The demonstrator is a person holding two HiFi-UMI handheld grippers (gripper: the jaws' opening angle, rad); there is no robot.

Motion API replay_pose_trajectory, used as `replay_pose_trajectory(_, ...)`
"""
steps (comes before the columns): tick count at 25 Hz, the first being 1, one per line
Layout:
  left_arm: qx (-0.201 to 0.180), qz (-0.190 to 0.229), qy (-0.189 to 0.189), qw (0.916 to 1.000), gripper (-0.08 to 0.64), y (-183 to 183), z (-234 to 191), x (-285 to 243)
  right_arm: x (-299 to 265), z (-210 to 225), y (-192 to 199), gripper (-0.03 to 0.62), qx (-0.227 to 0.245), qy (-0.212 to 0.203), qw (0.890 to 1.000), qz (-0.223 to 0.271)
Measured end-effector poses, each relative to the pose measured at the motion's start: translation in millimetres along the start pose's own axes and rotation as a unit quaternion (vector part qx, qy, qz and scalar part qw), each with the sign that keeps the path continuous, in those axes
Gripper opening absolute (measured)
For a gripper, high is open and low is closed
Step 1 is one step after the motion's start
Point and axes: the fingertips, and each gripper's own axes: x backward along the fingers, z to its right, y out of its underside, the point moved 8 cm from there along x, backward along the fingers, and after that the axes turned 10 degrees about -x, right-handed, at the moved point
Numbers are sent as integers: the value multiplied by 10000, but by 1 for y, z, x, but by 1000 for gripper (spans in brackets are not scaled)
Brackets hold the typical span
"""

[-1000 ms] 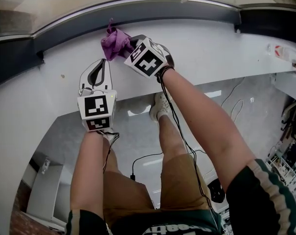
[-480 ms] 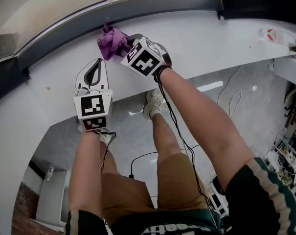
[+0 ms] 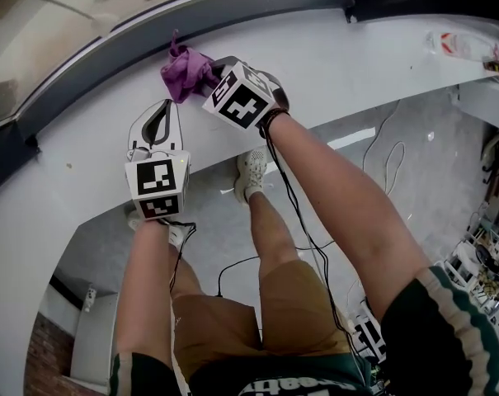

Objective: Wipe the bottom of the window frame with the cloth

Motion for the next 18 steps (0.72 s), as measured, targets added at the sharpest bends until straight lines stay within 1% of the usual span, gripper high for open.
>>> replay_pose_trajectory(12, -164, 28, 290, 9994, 9, -27, 39, -39, 28, 44, 31, 63, -172, 175, 9997, 16)
replay_pose_trajectory(18, -288, 80, 398, 9988, 9, -46, 50, -54, 46, 65, 44, 63, -223, 314, 9993, -12)
